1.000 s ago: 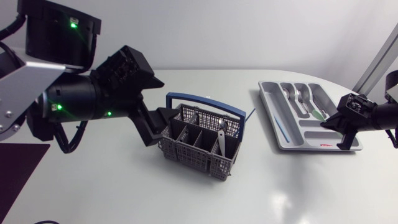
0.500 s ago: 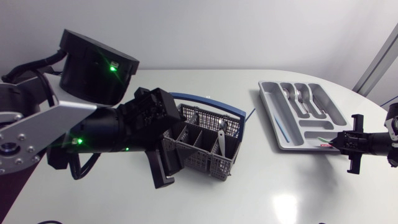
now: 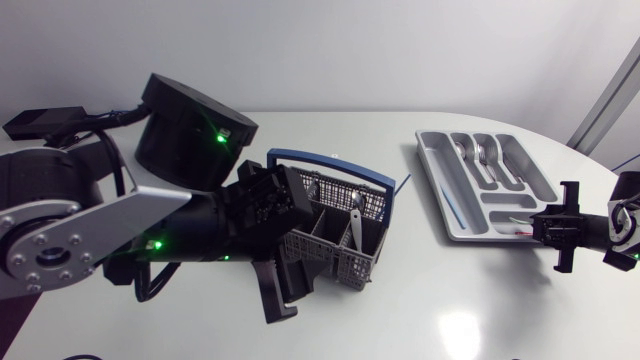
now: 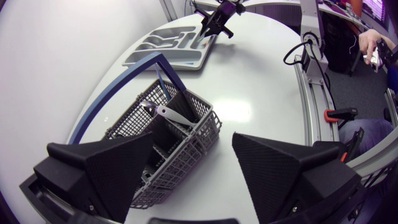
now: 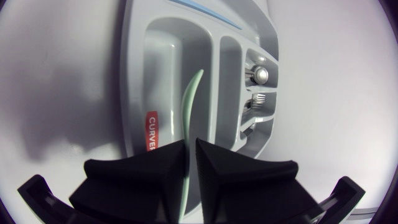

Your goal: Unload the cutlery basket into the drawer organizer.

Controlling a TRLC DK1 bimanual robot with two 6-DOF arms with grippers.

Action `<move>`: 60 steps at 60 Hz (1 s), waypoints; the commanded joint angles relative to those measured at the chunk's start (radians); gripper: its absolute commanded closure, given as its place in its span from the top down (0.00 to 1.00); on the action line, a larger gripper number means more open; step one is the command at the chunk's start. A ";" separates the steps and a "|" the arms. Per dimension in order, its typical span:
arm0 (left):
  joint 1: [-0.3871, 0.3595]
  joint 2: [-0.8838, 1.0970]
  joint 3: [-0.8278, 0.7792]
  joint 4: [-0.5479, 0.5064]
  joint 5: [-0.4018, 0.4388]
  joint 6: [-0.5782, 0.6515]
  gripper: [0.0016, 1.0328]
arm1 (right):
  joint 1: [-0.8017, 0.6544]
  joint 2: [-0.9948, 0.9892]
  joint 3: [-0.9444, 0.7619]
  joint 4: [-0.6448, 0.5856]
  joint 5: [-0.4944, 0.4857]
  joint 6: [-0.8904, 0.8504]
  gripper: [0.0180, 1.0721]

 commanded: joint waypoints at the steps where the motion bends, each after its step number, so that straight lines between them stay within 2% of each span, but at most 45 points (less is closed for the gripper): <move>1: -0.015 0.031 -0.029 0.009 0.010 -0.022 0.86 | 0.008 -0.010 -0.032 0.015 -0.007 -0.003 0.51; 6: -0.015 0.045 -0.024 0.015 0.010 -0.025 0.86 | -0.002 -0.038 -0.032 0.015 -0.032 0.029 0.63; 11: -0.018 0.060 -0.018 0.026 0.010 -0.025 0.86 | -0.008 -0.079 -0.029 0.015 -0.064 0.074 0.70; 13: -0.018 0.068 -0.015 0.032 0.010 -0.025 0.86 | -0.009 -0.101 -0.031 0.014 -0.072 0.095 0.79; 14: -0.018 0.070 -0.015 0.032 0.010 -0.025 0.86 | -0.011 -0.116 -0.032 0.015 -0.079 0.117 0.88; 16: -0.018 0.082 -0.012 0.039 0.010 -0.024 0.86 | -0.011 -0.138 -0.037 0.014 -0.091 0.138 0.93; 28: -0.018 0.100 -0.014 0.049 0.010 -0.024 0.86 | -0.012 -0.145 -0.049 0.018 -0.099 0.151 0.93; 31: -0.019 0.097 -0.015 0.049 0.010 -0.025 0.86 | -0.009 -0.128 -0.055 0.063 -0.099 0.154 0.93; 47: -0.019 0.094 -0.018 0.049 0.010 -0.027 0.86 | 0.000 -0.122 -0.085 0.071 -0.098 0.154 0.93; 51: -0.019 0.096 -0.018 0.050 0.010 -0.028 0.86 | 0.006 -0.099 -0.095 0.104 -0.093 0.148 0.93; 60: -0.021 0.099 -0.020 0.050 0.010 -0.027 0.86 | 0.009 -0.101 -0.085 0.097 -0.085 0.146 0.93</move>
